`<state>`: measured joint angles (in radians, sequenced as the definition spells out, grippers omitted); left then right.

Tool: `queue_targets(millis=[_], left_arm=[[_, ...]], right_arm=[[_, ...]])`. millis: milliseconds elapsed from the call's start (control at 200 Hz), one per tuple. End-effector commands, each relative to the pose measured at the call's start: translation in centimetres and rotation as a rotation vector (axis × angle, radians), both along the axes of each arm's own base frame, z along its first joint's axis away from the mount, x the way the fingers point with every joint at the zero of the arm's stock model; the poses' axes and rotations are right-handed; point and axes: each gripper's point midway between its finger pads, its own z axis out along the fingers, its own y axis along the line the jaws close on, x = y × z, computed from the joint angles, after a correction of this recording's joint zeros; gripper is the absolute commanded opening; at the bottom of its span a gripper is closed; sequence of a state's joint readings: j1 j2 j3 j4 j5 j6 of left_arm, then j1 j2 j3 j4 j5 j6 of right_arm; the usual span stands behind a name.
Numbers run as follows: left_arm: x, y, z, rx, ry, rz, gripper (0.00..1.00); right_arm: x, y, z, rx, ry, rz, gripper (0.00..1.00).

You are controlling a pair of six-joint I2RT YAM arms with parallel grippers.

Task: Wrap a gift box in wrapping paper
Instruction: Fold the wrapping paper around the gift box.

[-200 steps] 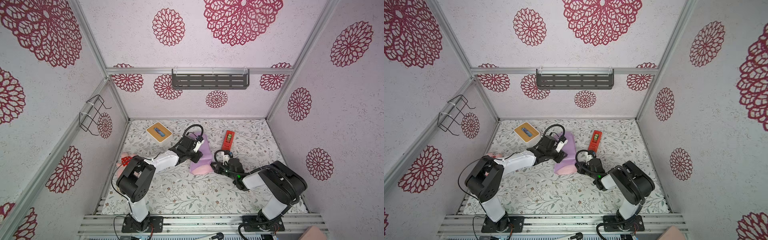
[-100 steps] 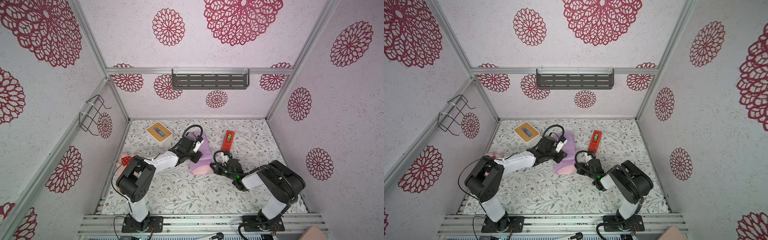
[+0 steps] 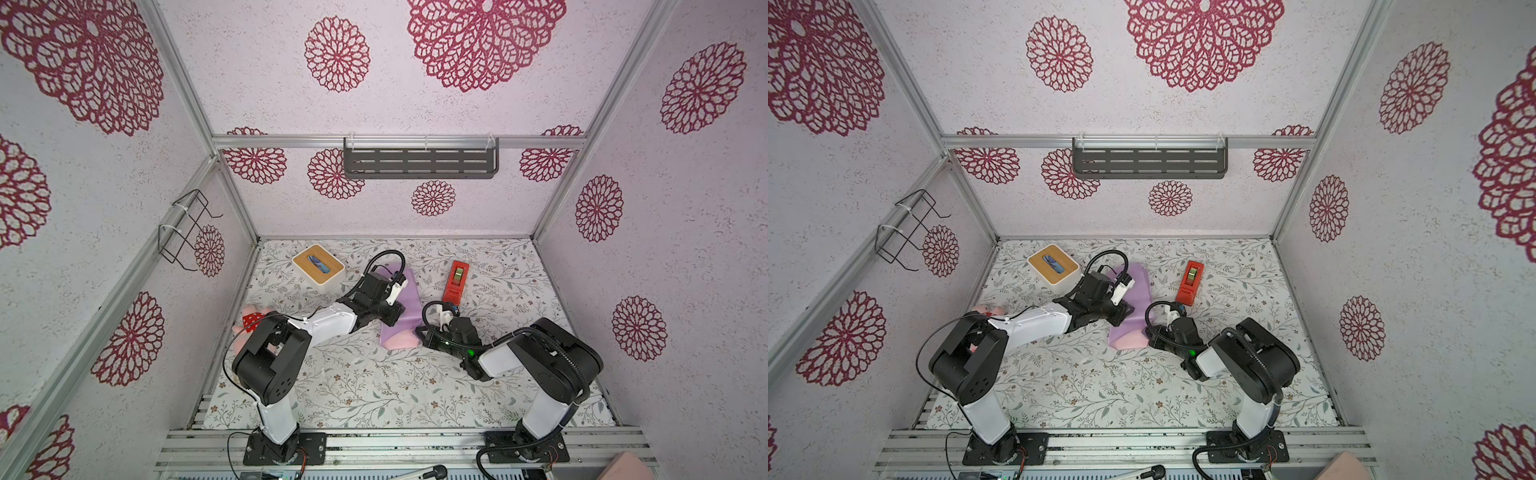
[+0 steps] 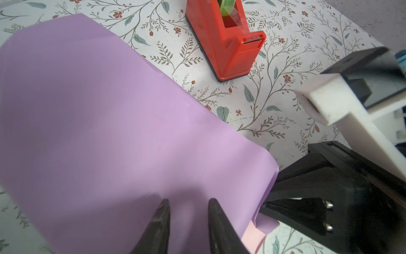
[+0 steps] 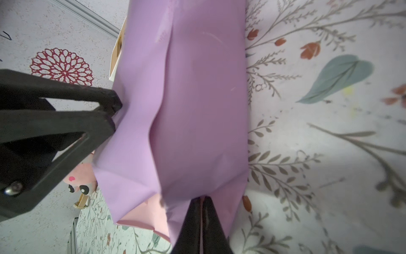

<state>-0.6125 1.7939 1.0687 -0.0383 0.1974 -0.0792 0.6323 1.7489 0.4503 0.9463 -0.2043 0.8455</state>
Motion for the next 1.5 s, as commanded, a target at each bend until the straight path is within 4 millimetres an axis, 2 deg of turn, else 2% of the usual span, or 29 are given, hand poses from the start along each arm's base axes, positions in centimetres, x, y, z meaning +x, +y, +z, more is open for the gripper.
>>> queue_targets(millis=[0,936,1281,1496], left_arm=[[-2.9,1.7,-4.8,0.095,0.150,-0.004,0.32],[-3.1,1.6,-5.0,0.094,0.155,-0.012,0.31],[-3.2,1.6,-5.0,0.093,0.157,-0.016,0.31],[-3.2,1.6,-4.9,0.095,0.158,-0.017,0.31]], right_arm=[[1.0,0.8,1.4,0.037,-0.041,-0.015,0.10],[2.2,1.1,0.3,0.005,-0.031,-0.052,0.09],[2.0,0.5,-1.6,-0.040,0.005,-0.071,0.08],[2.0,0.8,-1.8,-0.034,0.011,-0.063,0.08]])
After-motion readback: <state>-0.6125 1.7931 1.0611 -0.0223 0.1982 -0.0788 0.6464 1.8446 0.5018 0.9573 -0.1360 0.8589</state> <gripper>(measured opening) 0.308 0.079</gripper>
